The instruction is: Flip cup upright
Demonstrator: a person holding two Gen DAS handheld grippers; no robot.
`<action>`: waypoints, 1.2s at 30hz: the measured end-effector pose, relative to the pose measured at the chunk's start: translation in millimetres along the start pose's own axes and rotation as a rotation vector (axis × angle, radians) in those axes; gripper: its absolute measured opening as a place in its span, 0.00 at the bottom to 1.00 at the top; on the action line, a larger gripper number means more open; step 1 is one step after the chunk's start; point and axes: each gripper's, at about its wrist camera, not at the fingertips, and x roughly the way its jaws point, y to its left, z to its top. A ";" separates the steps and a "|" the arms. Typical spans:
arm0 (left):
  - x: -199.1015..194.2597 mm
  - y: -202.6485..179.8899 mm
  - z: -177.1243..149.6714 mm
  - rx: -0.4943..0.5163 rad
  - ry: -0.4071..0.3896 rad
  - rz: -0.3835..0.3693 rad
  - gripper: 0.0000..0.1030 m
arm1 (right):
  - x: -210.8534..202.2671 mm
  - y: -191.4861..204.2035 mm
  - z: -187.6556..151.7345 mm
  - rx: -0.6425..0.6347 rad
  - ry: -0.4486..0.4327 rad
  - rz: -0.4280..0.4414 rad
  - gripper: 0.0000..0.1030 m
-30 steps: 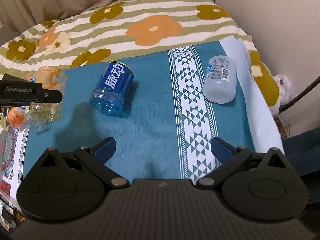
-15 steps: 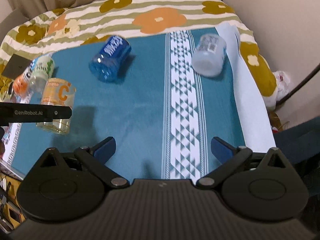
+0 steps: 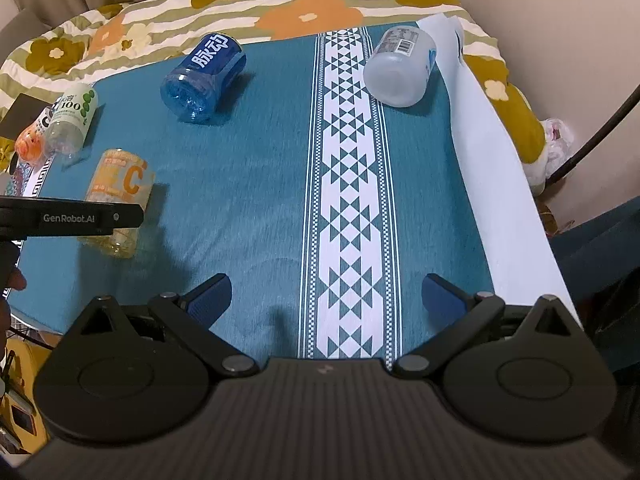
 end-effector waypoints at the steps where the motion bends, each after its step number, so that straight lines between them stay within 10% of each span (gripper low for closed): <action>1: -0.8 -0.4 -0.4 0.003 -0.003 0.003 0.79 | -0.6 0.2 -0.2 0.000 -0.001 0.000 1.00; 17: -40.5 1.2 -7.3 -0.030 -0.062 -0.001 0.95 | -23.4 6.7 4.3 -0.032 -0.052 0.017 1.00; 36: -106.8 76.9 -42.9 -0.127 -0.112 0.078 0.96 | -15.2 92.8 87.9 -0.148 0.039 0.176 1.00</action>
